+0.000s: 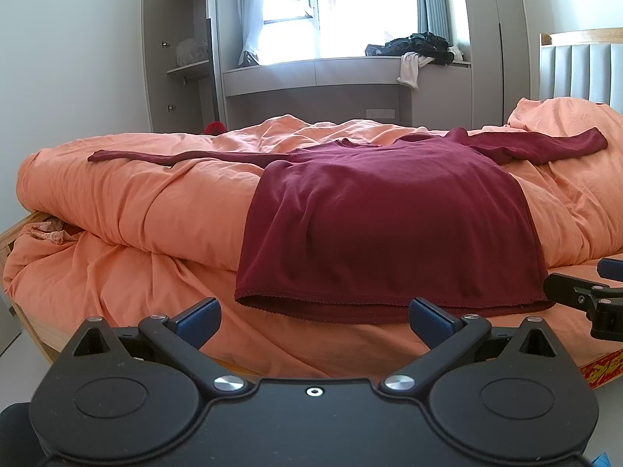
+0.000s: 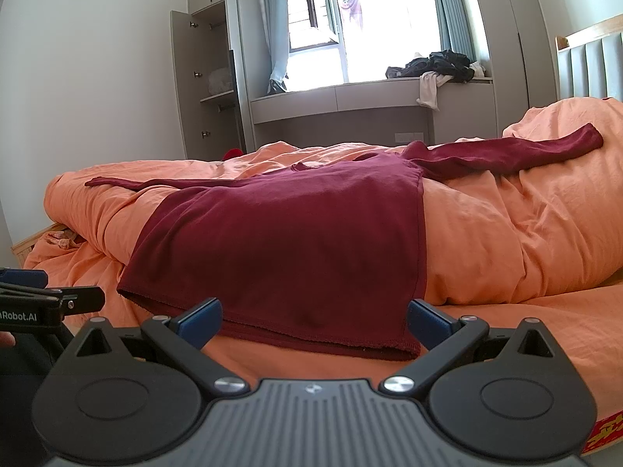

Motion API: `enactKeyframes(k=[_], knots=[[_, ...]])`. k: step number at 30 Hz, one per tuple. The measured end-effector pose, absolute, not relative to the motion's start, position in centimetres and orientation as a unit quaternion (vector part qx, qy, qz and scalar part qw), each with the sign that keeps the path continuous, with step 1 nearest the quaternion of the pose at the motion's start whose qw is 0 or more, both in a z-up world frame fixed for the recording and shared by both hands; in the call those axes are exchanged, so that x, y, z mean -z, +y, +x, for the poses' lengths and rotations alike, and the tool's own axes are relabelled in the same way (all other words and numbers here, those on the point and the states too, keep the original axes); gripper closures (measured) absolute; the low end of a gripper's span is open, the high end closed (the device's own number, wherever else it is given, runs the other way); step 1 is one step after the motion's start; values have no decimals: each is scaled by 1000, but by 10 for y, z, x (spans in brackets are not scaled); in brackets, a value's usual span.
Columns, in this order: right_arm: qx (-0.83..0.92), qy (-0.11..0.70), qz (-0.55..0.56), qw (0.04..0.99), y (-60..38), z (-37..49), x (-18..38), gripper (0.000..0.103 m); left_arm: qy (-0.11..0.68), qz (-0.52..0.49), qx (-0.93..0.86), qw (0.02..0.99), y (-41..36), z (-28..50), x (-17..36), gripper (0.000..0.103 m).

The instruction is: Fold small clothes

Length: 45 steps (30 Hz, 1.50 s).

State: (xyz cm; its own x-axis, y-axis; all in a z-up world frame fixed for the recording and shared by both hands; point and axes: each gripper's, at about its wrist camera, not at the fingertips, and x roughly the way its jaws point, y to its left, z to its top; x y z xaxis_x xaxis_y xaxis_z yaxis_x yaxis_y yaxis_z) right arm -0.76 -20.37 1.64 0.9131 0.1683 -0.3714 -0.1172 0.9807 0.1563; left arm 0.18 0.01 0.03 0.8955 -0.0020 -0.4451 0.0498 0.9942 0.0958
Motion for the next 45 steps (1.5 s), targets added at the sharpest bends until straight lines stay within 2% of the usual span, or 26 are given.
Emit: enactKeyframes(k=[45], knots=[[-77,192,61,977,-204,-9,-17,0,230,54,13,972,0,4,1,0]])
